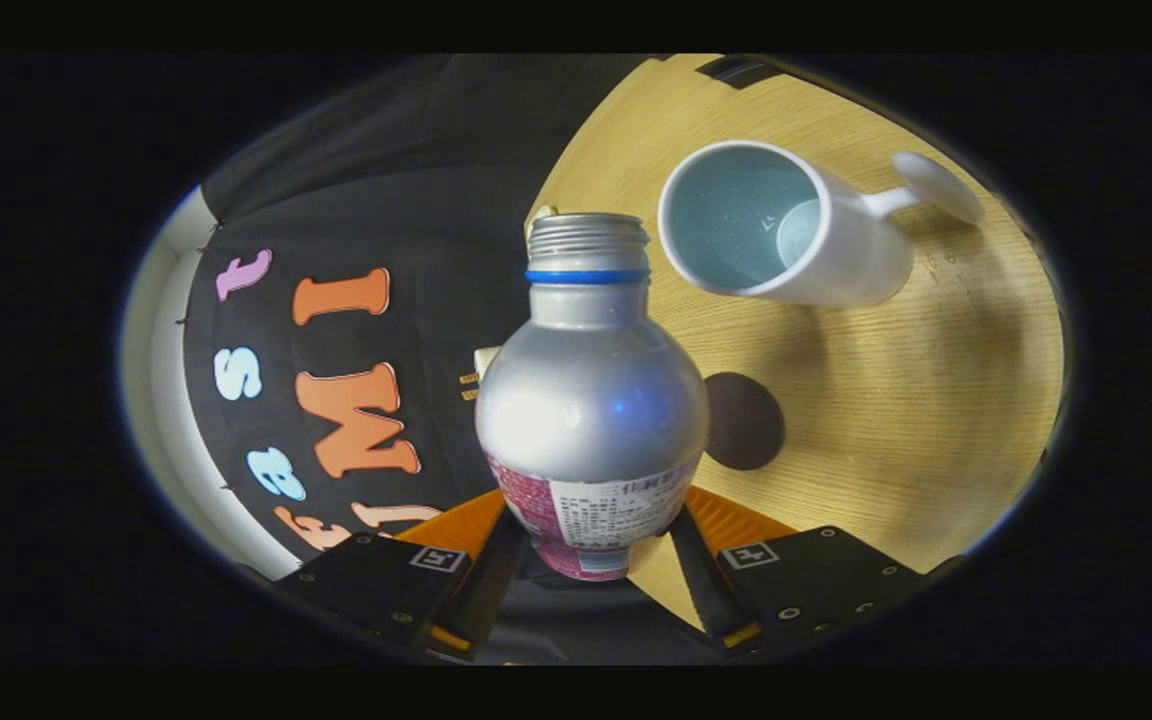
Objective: Take the bottle from table, then pour the juice into the cup, finally place the bottle on the coaster
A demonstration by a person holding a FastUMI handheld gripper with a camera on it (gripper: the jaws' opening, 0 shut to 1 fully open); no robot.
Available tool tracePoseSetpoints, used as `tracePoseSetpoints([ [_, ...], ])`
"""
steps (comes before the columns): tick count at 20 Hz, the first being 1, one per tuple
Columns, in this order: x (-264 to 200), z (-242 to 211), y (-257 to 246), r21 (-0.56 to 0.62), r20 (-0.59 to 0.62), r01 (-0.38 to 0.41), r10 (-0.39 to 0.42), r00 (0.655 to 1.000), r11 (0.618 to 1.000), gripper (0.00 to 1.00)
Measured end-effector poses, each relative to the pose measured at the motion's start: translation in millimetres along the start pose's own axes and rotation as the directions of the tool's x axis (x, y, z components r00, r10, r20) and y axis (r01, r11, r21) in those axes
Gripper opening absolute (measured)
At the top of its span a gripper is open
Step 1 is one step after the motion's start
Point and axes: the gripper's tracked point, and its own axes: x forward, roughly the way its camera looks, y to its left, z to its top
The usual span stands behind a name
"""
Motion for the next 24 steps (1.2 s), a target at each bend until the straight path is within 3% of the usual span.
tracePoseSetpoints([
  [24,-6,5,10,0.186,-0.021,0.036,-0.033,0.999,0.982,0.76],
])
